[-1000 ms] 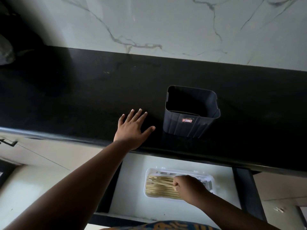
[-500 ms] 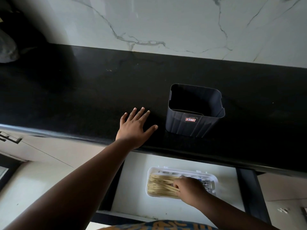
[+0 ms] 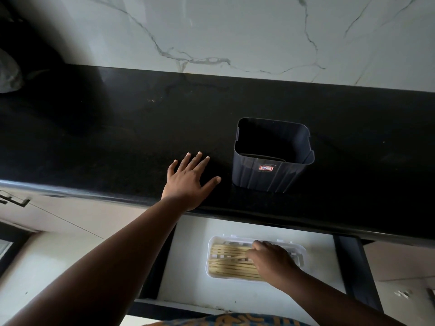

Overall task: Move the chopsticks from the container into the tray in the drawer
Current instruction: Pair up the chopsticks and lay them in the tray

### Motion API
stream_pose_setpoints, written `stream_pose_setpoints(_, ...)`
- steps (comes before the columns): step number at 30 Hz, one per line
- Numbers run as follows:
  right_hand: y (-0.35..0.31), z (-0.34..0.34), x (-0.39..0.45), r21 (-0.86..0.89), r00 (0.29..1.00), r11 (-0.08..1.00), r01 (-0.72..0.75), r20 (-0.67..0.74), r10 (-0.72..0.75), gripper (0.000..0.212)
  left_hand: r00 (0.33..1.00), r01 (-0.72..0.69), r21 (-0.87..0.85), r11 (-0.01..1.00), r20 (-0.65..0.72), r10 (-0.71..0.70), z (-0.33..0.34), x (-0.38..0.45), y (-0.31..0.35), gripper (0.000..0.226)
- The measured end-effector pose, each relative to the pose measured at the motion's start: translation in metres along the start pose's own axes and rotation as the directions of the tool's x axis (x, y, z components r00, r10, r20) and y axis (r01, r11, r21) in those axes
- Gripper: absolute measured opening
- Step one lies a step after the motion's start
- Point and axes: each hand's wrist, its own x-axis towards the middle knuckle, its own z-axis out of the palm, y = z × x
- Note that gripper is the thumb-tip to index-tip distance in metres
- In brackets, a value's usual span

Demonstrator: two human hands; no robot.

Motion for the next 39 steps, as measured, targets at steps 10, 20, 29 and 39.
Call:
stream_pose_setpoints(10,0.011,0.009,-0.007,0.157,0.971,0.983,-0.092,0.234,0.054,0.055,1.0,-0.002,-0.004,1.0,-0.003,0.002,0.0,0.0,0.0,0.081)
stream_pose_setpoints(20,0.008,0.003,-0.008,0.029,0.998,0.998,0.056,0.032,-0.057,0.025,1.0,-0.004,-0.001,1.0,0.002,0.004,0.001,0.0,-0.001,0.082)
stream_pose_setpoints(29,-0.005,0.003,-0.016,0.318,0.992,0.944,-0.084,0.117,0.049,0.026,1.0,-0.004,-0.005,1.0,0.006,0.004,-0.001,-0.001,0.001,0.081)
stream_pose_setpoints(39,-0.01,-0.001,-0.013,0.24,0.982,0.955,-0.177,0.105,0.156,0.034,1.0,-0.007,-0.013,1.0,0.004,0.007,-0.003,-0.002,0.002,0.081)
